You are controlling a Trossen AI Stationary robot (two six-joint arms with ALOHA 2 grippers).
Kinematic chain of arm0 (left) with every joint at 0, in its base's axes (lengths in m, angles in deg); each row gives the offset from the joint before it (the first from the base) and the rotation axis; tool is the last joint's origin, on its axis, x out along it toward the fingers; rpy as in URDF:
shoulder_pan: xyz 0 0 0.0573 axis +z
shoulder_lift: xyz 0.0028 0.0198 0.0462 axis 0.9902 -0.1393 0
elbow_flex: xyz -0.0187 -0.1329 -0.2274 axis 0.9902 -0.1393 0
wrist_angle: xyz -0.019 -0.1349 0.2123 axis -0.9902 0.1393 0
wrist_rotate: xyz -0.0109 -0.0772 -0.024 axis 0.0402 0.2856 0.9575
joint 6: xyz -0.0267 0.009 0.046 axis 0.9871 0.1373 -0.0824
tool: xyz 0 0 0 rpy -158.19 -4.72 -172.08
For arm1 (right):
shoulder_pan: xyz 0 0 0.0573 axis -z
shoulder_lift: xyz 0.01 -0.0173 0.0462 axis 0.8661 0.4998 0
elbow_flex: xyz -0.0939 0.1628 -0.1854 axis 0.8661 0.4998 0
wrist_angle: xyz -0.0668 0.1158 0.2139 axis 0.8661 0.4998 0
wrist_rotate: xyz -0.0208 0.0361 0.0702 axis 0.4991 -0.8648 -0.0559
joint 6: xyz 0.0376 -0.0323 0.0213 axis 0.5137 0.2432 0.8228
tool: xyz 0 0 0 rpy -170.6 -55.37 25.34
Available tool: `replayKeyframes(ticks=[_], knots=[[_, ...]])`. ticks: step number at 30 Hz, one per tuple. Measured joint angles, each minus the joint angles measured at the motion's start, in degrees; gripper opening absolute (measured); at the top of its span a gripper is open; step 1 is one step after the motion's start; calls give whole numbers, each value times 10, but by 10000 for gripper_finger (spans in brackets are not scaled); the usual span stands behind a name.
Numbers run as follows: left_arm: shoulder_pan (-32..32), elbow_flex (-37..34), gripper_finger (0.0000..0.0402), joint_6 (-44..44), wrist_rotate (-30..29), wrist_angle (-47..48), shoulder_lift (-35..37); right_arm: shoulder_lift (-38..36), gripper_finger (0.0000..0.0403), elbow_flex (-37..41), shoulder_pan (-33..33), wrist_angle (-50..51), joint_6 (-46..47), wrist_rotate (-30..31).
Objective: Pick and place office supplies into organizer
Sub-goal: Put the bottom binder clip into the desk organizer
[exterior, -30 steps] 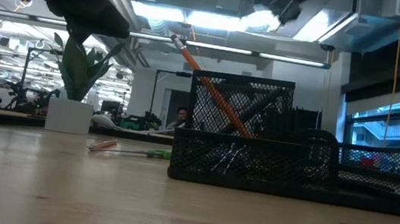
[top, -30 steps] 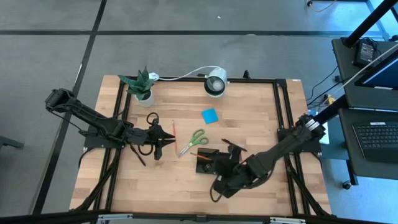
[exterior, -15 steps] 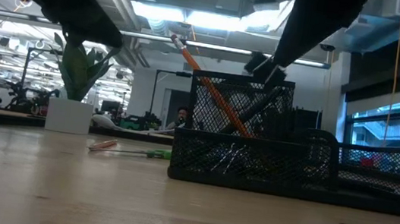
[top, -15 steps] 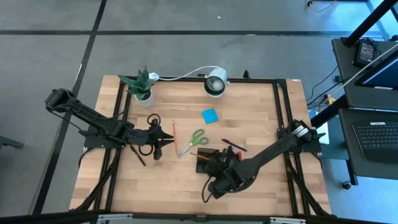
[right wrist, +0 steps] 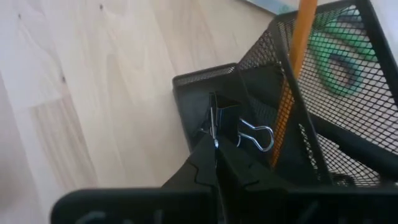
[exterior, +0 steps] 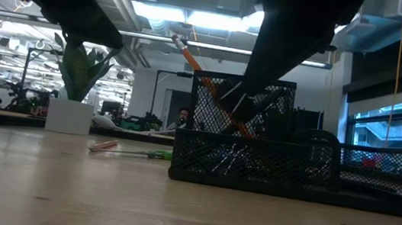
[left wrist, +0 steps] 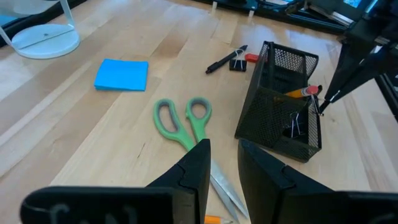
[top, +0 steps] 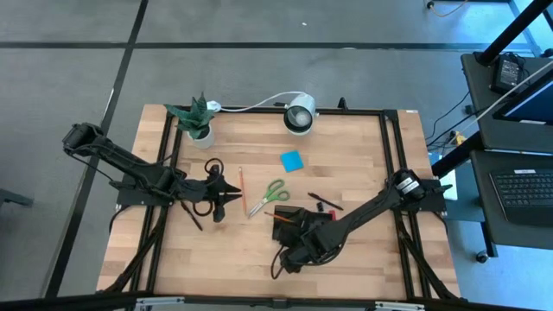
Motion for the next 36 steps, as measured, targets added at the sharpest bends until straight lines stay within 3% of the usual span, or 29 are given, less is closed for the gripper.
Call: replayKeyframes(ticks=[9,36], knots=[[0,0,75,0,2,0,0,0,3,19,4,-28,0,-27],[0,0,75,0,4,-1,0,2,3,28,18,-36,-1,-29]])
